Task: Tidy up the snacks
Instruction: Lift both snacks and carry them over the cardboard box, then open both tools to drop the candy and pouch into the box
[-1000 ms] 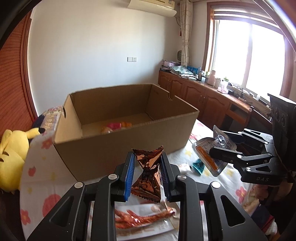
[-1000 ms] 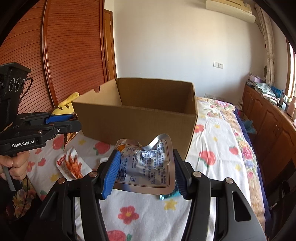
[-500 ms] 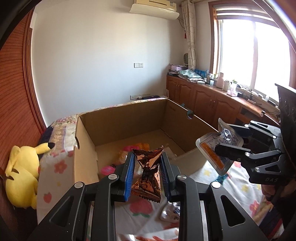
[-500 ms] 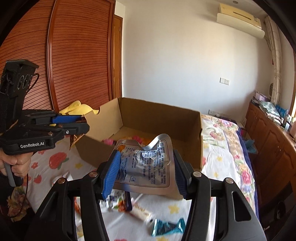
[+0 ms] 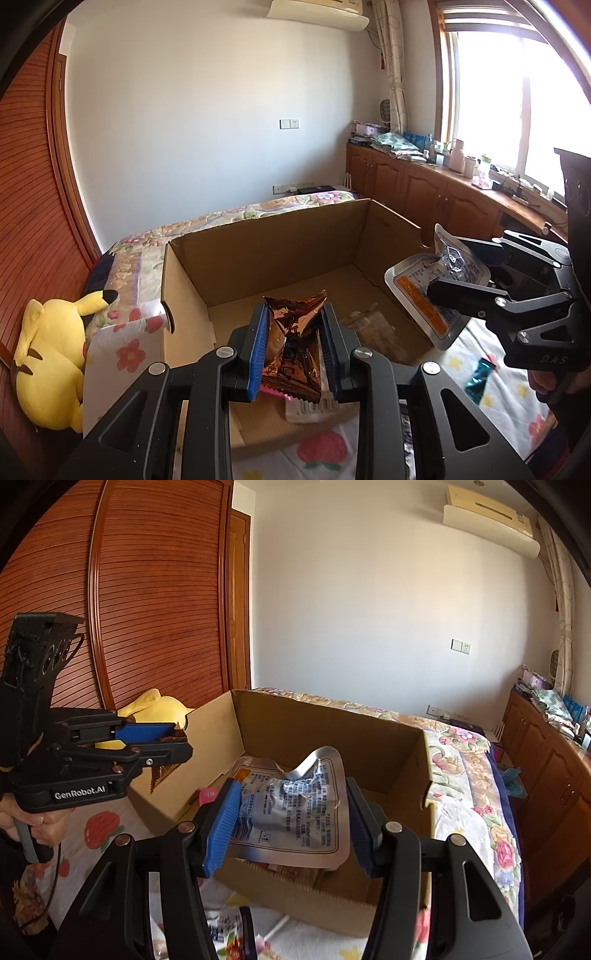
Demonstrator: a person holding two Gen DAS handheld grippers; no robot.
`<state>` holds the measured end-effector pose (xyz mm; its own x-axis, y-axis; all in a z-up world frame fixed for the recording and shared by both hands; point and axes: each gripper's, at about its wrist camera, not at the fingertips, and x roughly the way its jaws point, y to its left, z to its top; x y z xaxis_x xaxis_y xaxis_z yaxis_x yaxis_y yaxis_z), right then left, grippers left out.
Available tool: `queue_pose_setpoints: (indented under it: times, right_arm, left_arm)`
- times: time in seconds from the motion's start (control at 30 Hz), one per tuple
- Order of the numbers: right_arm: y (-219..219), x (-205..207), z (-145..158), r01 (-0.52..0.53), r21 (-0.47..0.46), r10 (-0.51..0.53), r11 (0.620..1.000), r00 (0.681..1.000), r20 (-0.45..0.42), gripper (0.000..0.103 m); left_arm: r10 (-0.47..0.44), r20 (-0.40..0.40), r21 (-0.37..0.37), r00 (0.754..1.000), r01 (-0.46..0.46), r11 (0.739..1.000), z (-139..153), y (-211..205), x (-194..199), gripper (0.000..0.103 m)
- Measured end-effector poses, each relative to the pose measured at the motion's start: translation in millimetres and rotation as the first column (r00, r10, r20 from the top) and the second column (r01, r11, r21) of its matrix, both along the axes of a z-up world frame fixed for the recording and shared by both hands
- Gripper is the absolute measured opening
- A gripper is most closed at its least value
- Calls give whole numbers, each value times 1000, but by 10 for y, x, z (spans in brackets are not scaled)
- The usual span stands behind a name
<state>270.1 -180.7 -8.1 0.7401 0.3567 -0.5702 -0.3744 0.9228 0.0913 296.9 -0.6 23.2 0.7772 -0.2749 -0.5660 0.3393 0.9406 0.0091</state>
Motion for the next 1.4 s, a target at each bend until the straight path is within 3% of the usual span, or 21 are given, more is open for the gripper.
queue_pose_setpoints:
  times: [0.57,1.17,1.4]
  right_arm:
    - [12,409,-270,33,8,-32,999,997,-73,56]
    - [33,518,-426,46,28,-43,999,992,-121,57]
    - [43,504,-445,49,26,-45,998,992,-122,62]
  left_arm:
    - [55,-89,-2,995,-55,998,-104,-90,282,28]
    - [50,-108,-3,993,-51,999,-99,-106,368,35]
    - [51,-106,-8,993,-52,999,-95,-102,339,36]
